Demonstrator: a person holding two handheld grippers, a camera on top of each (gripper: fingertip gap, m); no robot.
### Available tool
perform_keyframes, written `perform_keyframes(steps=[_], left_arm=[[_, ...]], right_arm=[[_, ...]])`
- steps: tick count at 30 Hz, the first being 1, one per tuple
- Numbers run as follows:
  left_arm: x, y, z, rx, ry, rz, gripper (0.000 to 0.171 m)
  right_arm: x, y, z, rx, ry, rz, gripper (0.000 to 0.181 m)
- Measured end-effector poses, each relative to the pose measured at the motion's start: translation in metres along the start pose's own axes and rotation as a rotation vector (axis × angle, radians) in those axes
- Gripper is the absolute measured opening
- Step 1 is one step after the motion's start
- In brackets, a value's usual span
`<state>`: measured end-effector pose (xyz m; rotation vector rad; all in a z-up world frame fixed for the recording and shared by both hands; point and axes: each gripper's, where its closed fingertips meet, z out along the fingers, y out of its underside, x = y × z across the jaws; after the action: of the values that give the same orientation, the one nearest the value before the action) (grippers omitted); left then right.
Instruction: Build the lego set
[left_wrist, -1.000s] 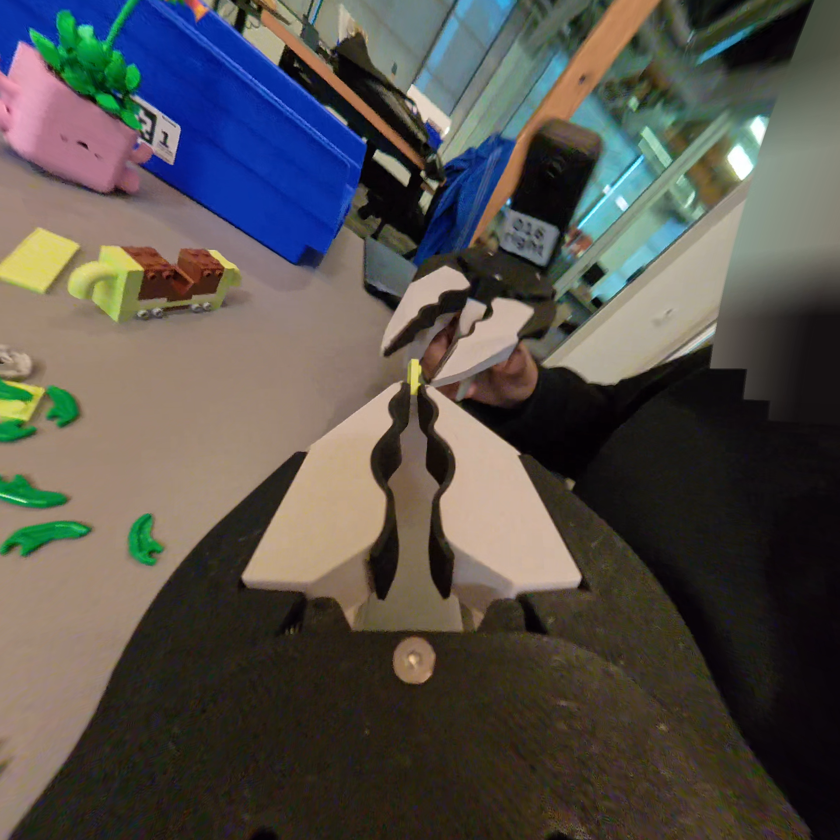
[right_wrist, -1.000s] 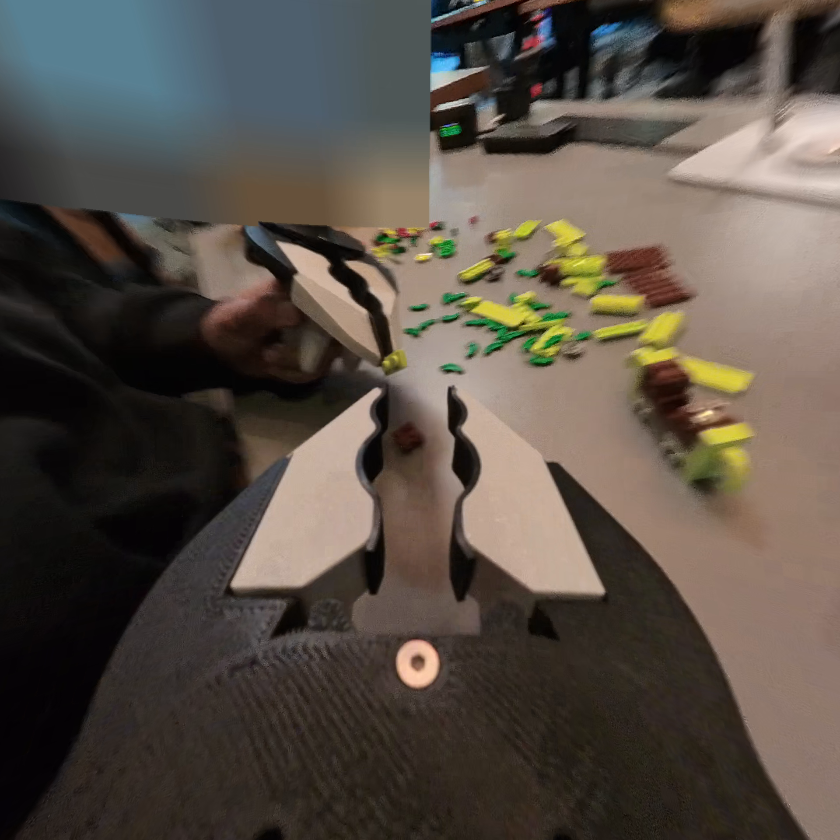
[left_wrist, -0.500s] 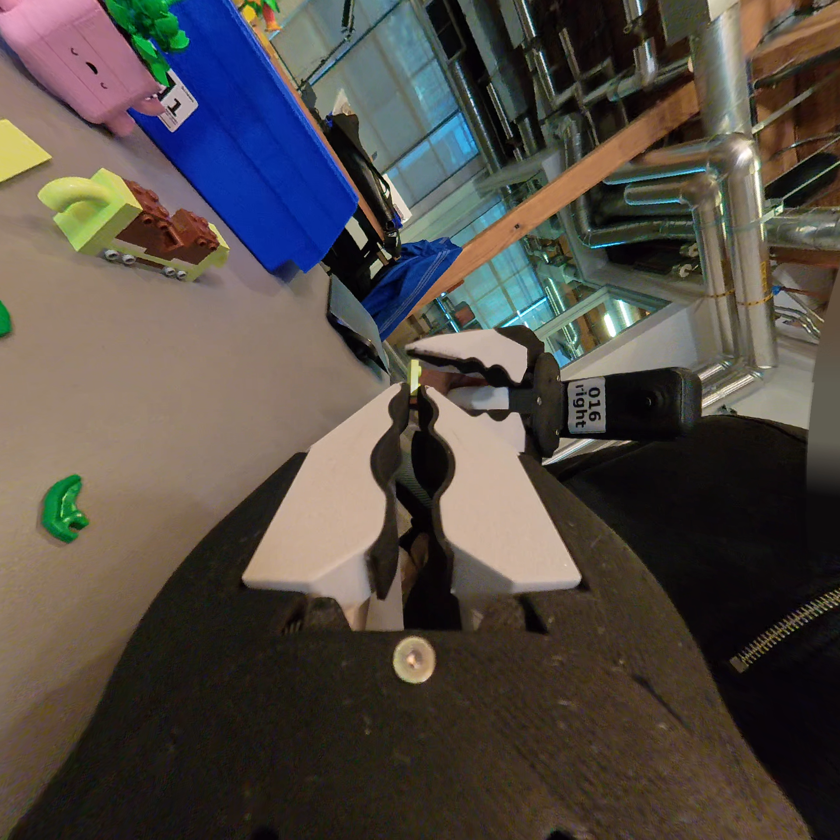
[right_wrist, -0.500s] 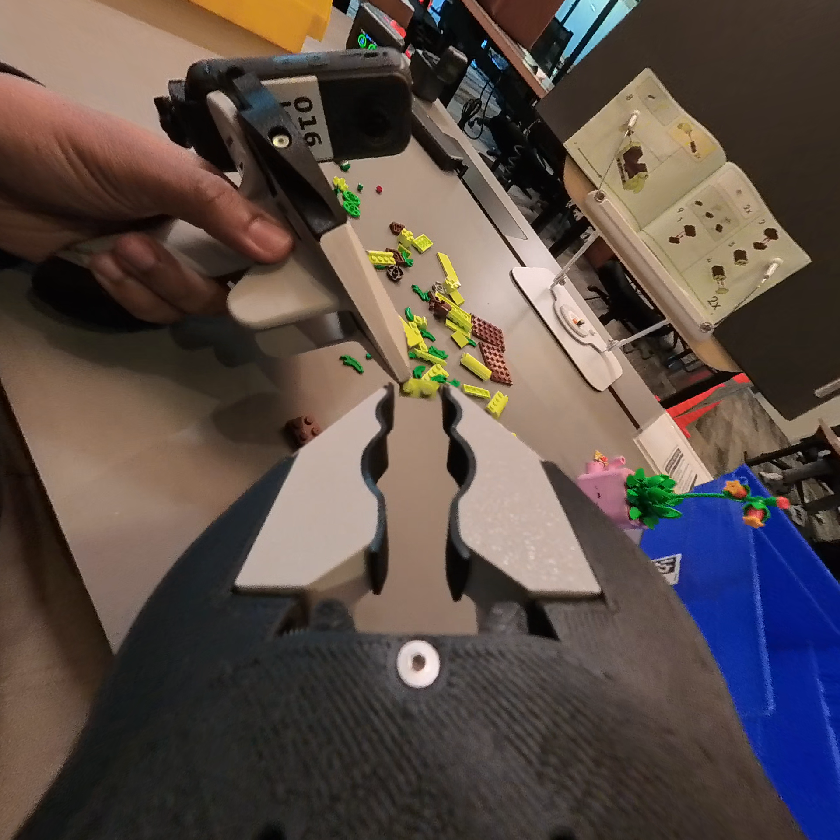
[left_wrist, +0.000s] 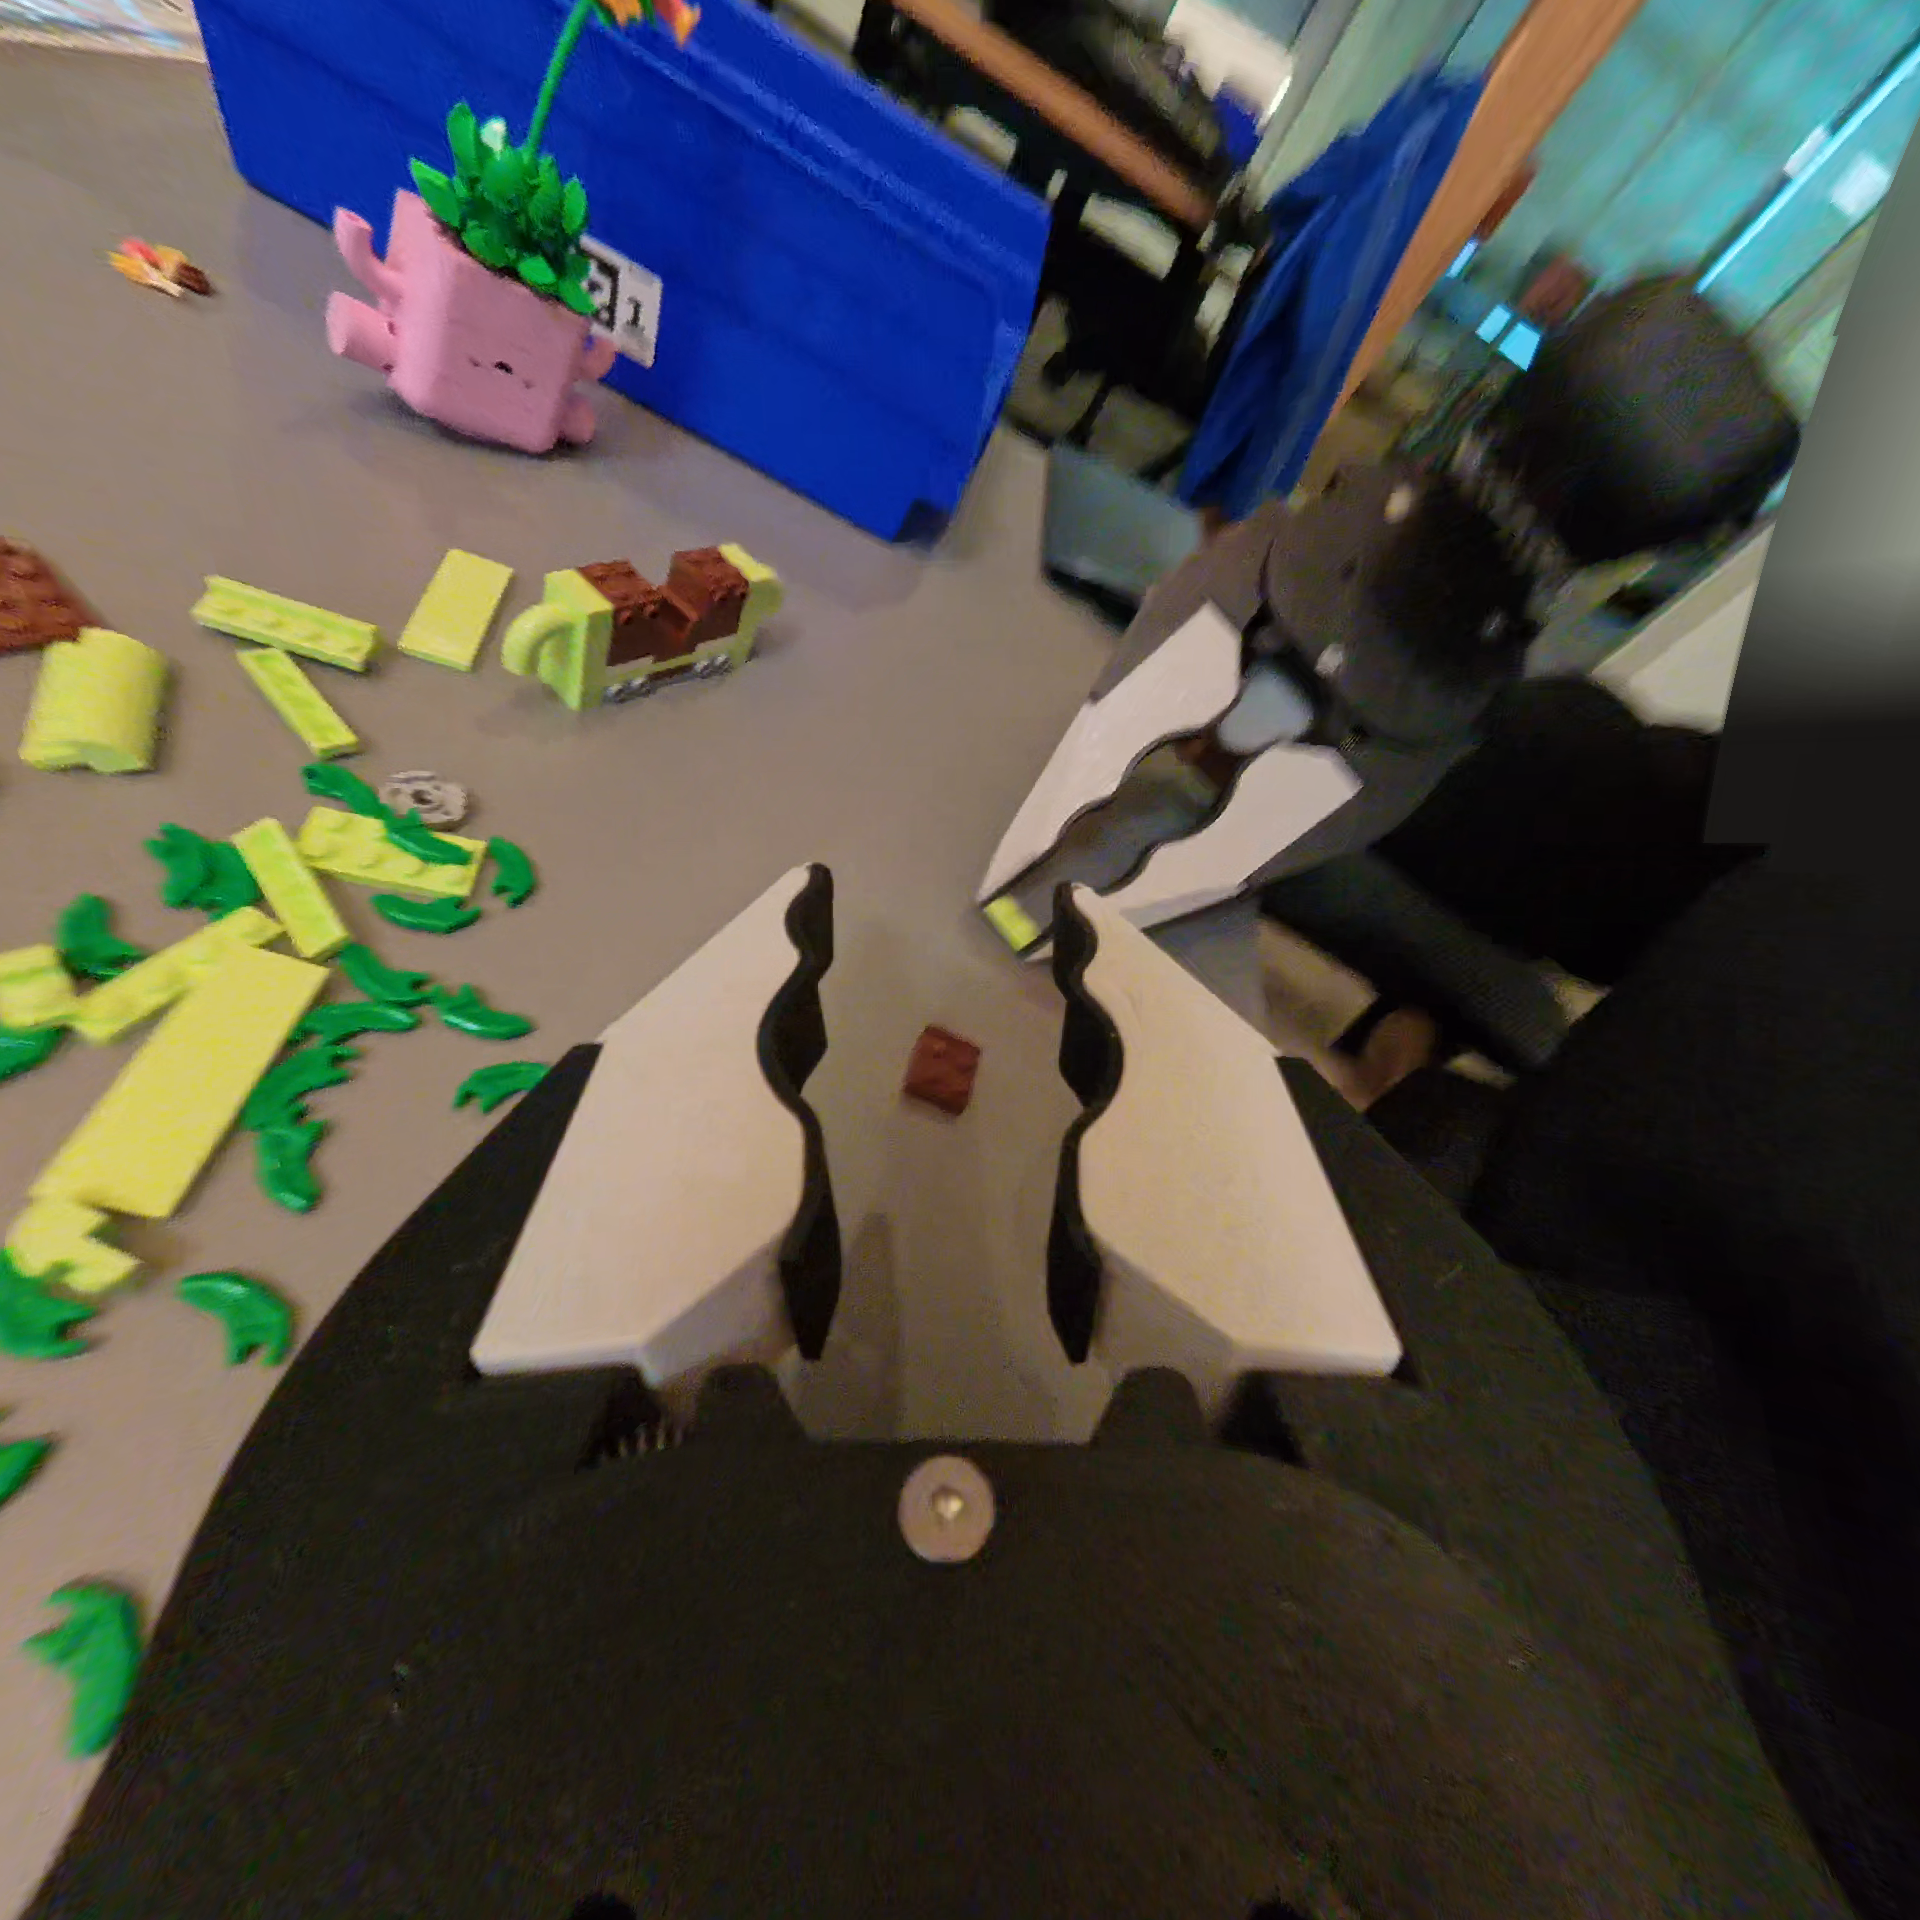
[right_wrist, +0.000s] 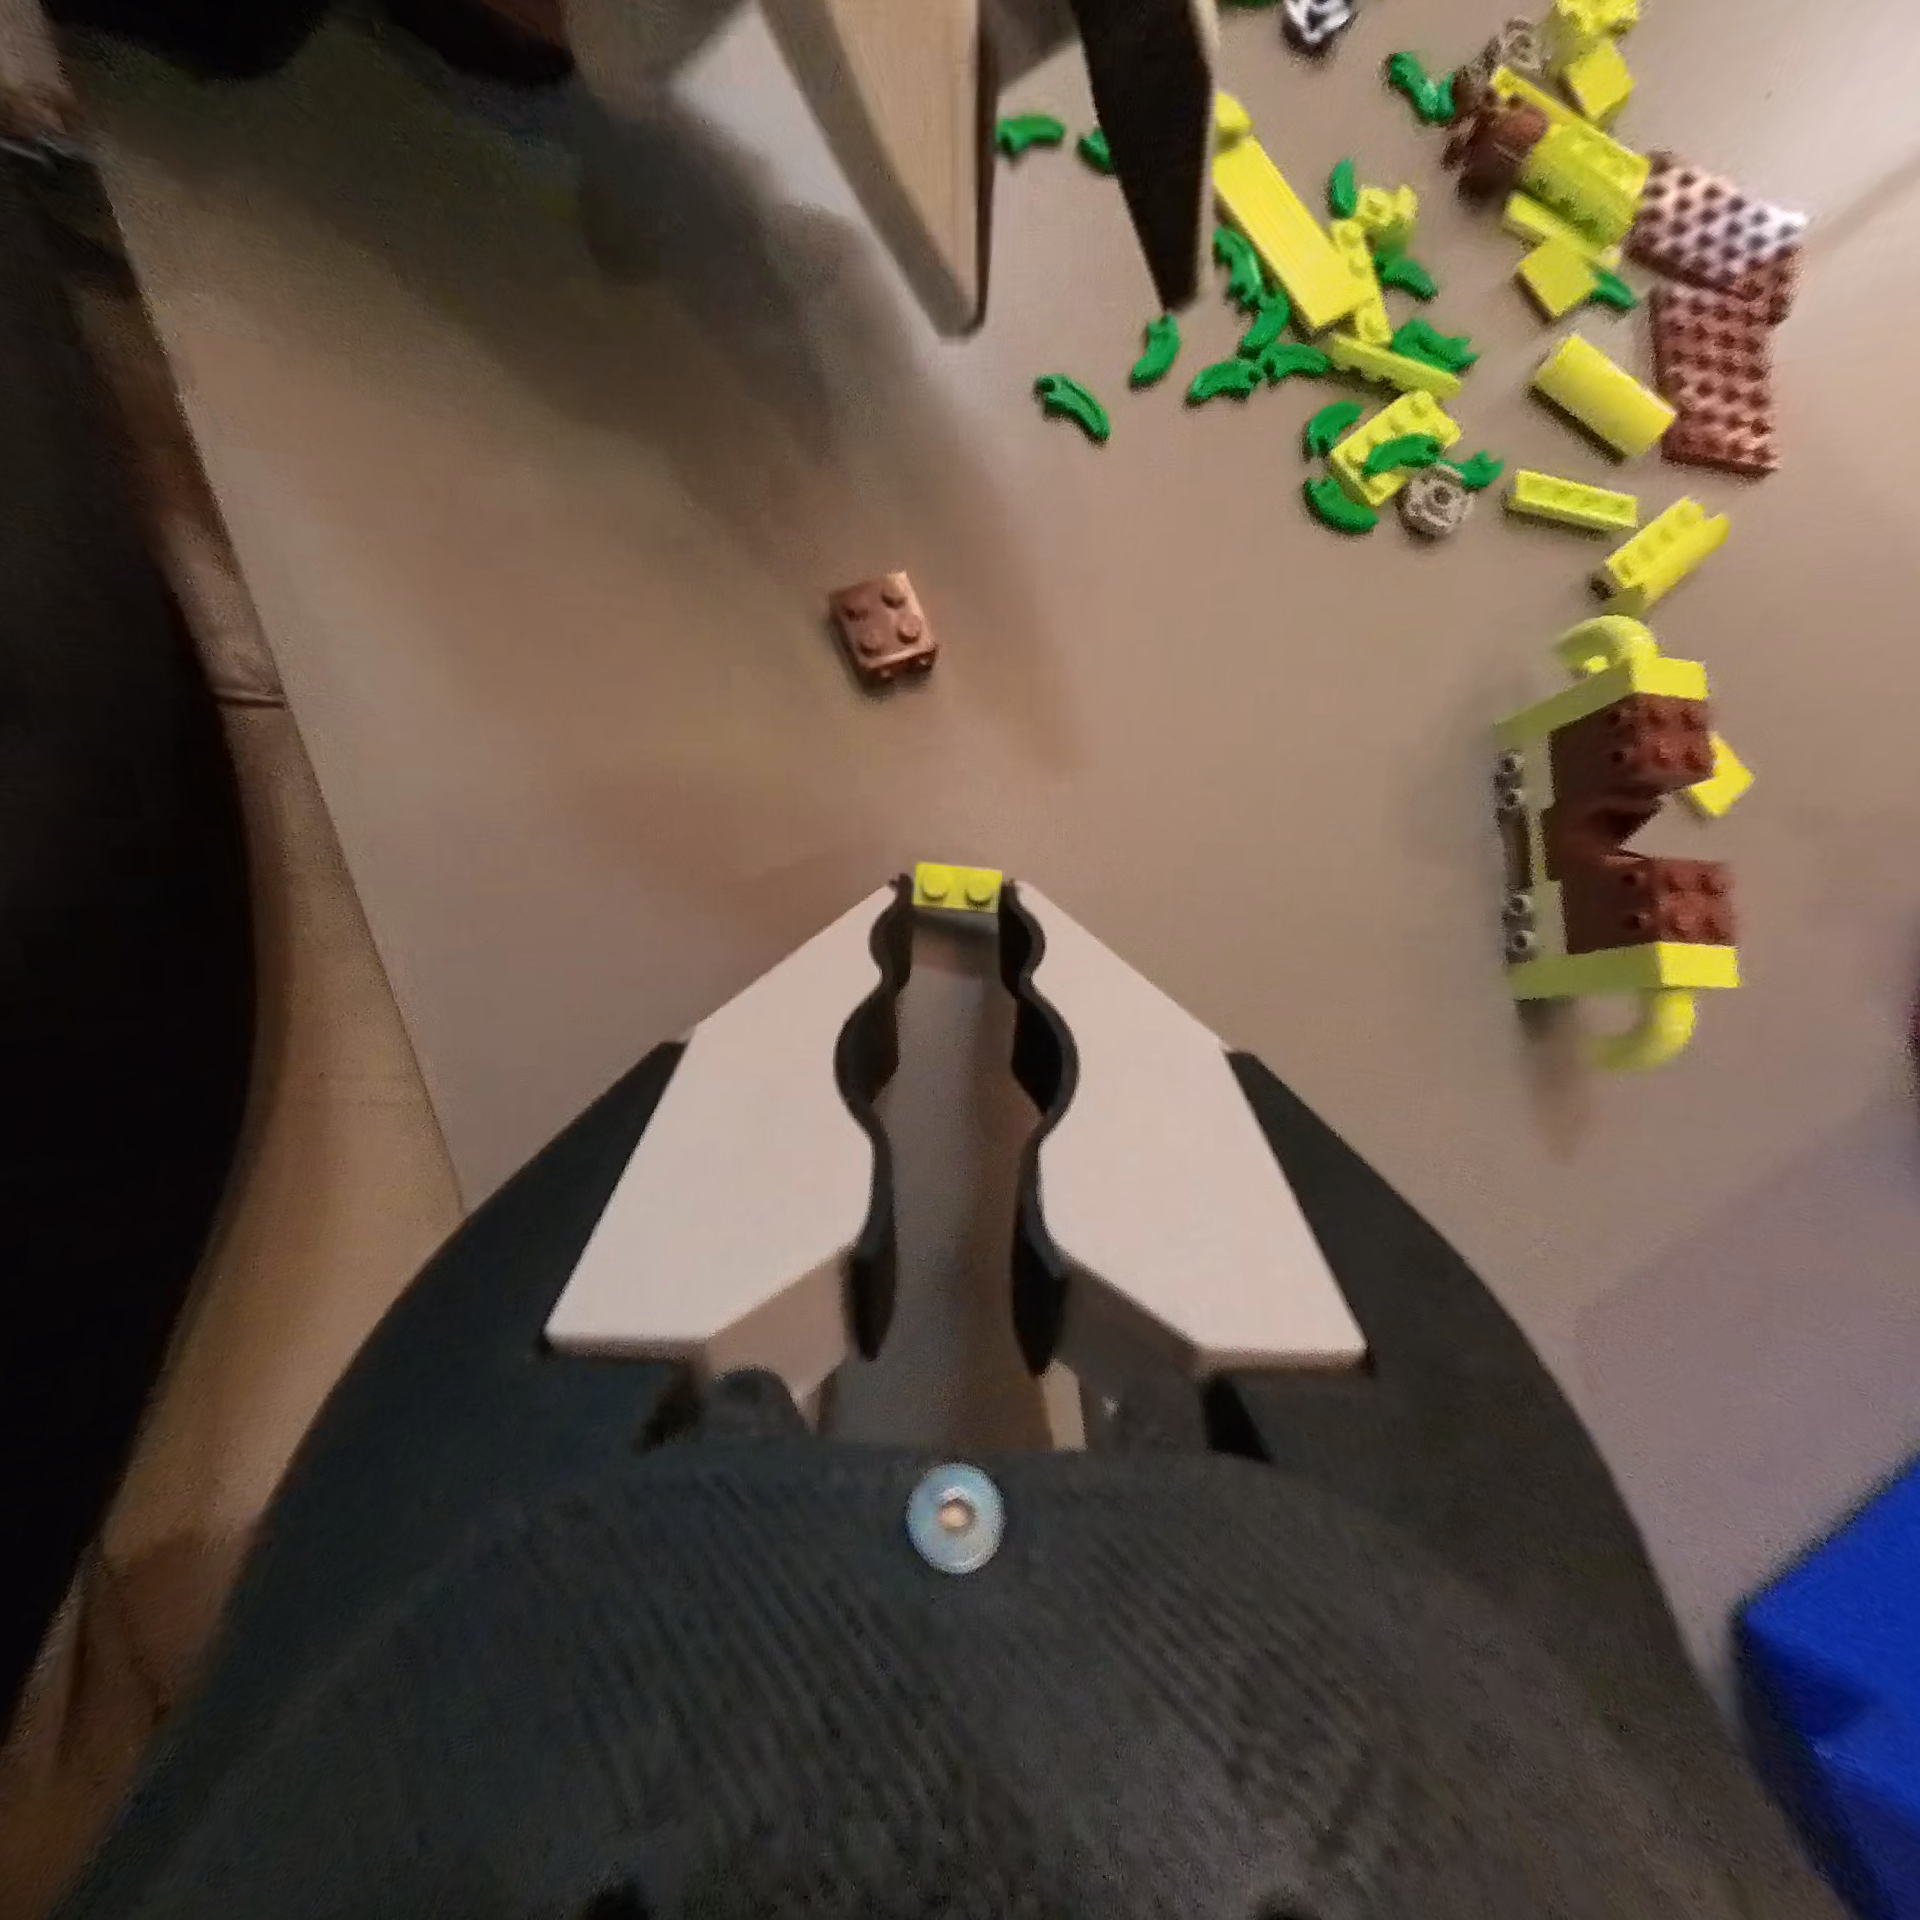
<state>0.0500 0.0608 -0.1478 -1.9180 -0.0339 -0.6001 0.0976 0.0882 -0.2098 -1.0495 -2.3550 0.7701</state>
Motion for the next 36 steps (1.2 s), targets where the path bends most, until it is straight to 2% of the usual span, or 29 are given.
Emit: perform_keyframes(steps=[4,9,12,14,16,18,20,22,23,24,26,27,28,31,34,35,36], left_arm=[[-0.004,0.015,0.005,-0.099,-0.076,0.134,0.039],[-0.002,0.022,0.009,-0.137,-0.074,0.152,0.039],[-0.003,0.019,0.008,-0.123,-0.071,0.149,0.039],[-0.002,0.018,0.007,-0.115,-0.065,0.141,0.039],[-0.002,0.018,0.007,-0.112,-0.058,0.139,0.038],[-0.001,0.018,0.007,-0.111,-0.053,0.143,0.038],[0.000,0.018,0.007,-0.110,-0.050,0.150,0.038],[0.001,0.019,0.008,-0.114,-0.045,0.153,0.039],[0.001,0.018,0.008,-0.113,-0.046,0.154,0.039],[0.002,0.018,0.007,-0.113,-0.041,0.154,0.039],[0.005,0.019,0.006,-0.123,-0.025,0.148,0.041],[0.006,0.018,0.006,-0.125,-0.027,0.147,0.047],[0.005,0.017,0.005,-0.120,-0.039,0.148,0.056],[0.003,0.011,0.001,-0.101,-0.077,0.180,0.058],[0.005,0.016,0.000,-0.131,-0.074,0.221,0.041],[0.007,0.020,0.001,-0.155,-0.064,0.230,0.035],[0.008,0.026,0.003,-0.185,-0.051,0.237,0.033]], right_arm=[[-0.005,-0.001,-0.003,0.003,-0.088,0.022,0.014],[-0.006,0.001,-0.001,-0.027,-0.111,0.014,0.026],[-0.003,-0.010,-0.010,0.036,-0.075,0.036,0.031],[0.008,-0.025,-0.022,0.143,0.005,0.086,0.051],[0.023,-0.037,-0.038,0.260,0.139,0.136,0.060],[0.039,-0.031,-0.045,0.278,0.303,0.146,0.092],[0.043,-0.017,-0.041,0.204,0.394,0.110,0.084],[0.037,-0.007,-0.030,0.140,0.370,0.131,0.061],[0.034,-0.008,-0.027,0.152,0.343,0.154,0.056],[0.034,-0.013,-0.028,0.186,0.331,0.182,0.036],[0.041,-0.024,-0.038,0.276,0.318,0.269,0.006],[0.044,-0.033,-0.045,0.336,0.300,0.311,0.000],[0.050,-0.040,-0.053,0.386,0.294,0.349,0.000],[0.056,-0.047,-0.058,0.403,0.279,0.303,0.000],[0.040,-0.031,-0.038,0.242,0.218,0.176,0.000],[0.029,-0.024,-0.030,0.187,0.152,0.154,0.013],[0.019,-0.018,-0.024,0.146,0.087,0.146,0.017]])
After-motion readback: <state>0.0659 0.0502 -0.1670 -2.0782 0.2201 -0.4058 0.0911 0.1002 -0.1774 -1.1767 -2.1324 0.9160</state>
